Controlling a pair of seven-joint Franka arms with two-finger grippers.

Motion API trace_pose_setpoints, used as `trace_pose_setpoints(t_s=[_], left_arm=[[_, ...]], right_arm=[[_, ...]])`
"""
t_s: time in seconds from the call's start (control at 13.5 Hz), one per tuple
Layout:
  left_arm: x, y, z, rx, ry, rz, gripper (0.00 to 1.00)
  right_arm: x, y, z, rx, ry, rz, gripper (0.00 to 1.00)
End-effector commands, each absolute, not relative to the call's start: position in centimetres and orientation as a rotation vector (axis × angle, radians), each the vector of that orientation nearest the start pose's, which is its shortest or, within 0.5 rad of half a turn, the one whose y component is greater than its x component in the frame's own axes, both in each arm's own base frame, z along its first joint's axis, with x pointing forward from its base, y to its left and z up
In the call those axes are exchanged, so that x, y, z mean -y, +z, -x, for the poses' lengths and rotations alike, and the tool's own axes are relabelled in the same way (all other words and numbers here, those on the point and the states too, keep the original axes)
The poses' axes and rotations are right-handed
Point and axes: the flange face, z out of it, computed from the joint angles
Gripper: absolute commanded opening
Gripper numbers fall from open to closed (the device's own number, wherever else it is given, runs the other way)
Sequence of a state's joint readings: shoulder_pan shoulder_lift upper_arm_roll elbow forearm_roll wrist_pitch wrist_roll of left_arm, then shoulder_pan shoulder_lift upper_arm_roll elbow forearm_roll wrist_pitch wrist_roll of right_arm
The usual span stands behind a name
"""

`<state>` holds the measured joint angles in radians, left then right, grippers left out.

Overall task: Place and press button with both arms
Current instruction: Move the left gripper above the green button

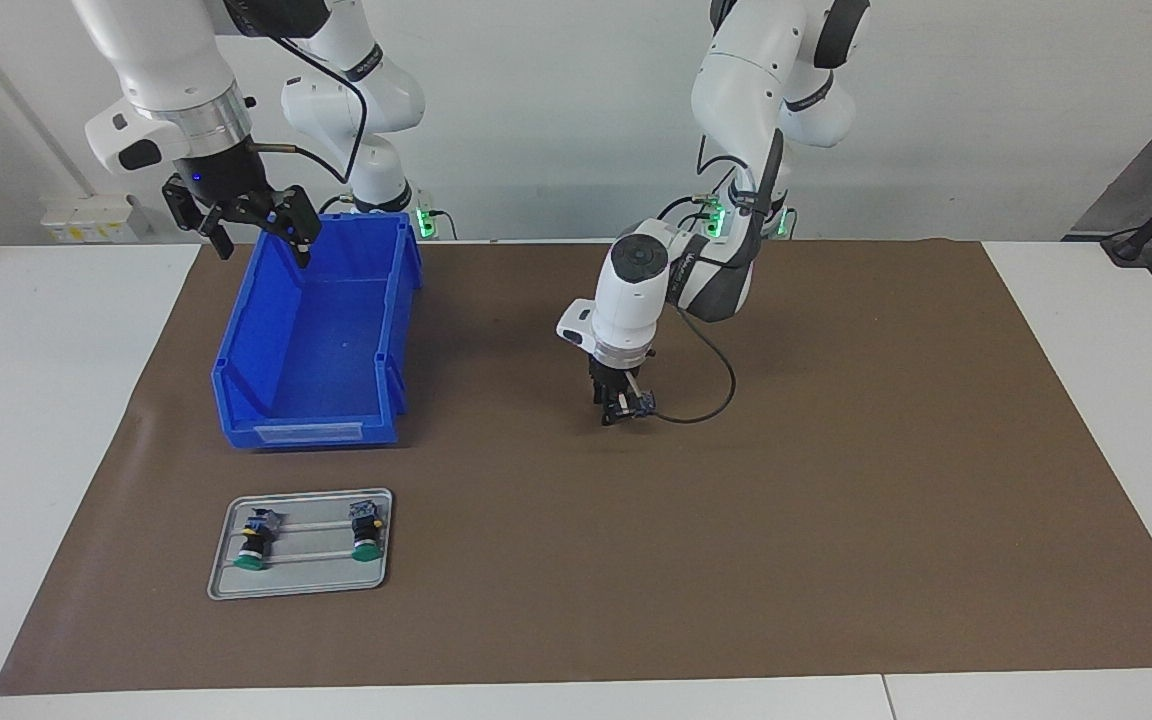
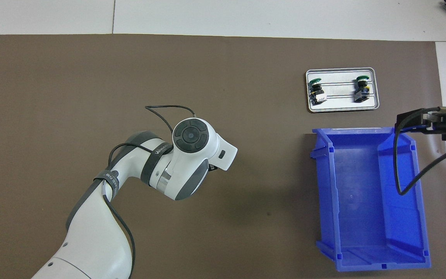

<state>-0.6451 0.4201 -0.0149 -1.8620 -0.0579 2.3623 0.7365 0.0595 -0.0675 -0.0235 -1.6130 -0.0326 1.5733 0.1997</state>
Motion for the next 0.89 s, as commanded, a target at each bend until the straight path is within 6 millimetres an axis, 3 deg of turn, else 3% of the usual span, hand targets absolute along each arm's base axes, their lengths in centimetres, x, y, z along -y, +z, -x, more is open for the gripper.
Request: trace_pose_setpoints(t_s=[0.0, 0.15, 0.3, 0.44, 0.67, 0.81], left_arm=[[39.4, 31.5, -51.5, -1.966, -0.147, 2.483, 0.0], [38.6, 33.5, -52.2, -1.945, -0.172, 2.498, 0.0], [36.2, 37.0, -53.0, -1.913, -0.234, 2.514, 0.0], [33.0, 39.1, -54.1, -1.892, -0.228, 2.534, 0.0], [28.8, 39.5, -55.7, -1.89, -0.237, 2.698, 0.0], [24.8, 38.9, -56.5, -1.894, -0.314, 2.844, 0.0]], right_arm=[[-0.4, 65.1, -54.3, -0.241, -0.049, 3.149, 1.0], [-0.5, 64.7, -54.2, -0.24, -0.031, 3.147, 1.0], [-0.9, 64.5, -54.0, -0.24, -0.027, 3.147, 1.0], [-0.8, 64.5, -54.0, -0.243, -0.024, 3.147, 1.0], [-0.8, 64.5, -53.9, -0.245, -0.024, 3.146, 1.0], [-0.8, 64.5, -53.8, -0.243, -0.024, 3.147, 1.0]])
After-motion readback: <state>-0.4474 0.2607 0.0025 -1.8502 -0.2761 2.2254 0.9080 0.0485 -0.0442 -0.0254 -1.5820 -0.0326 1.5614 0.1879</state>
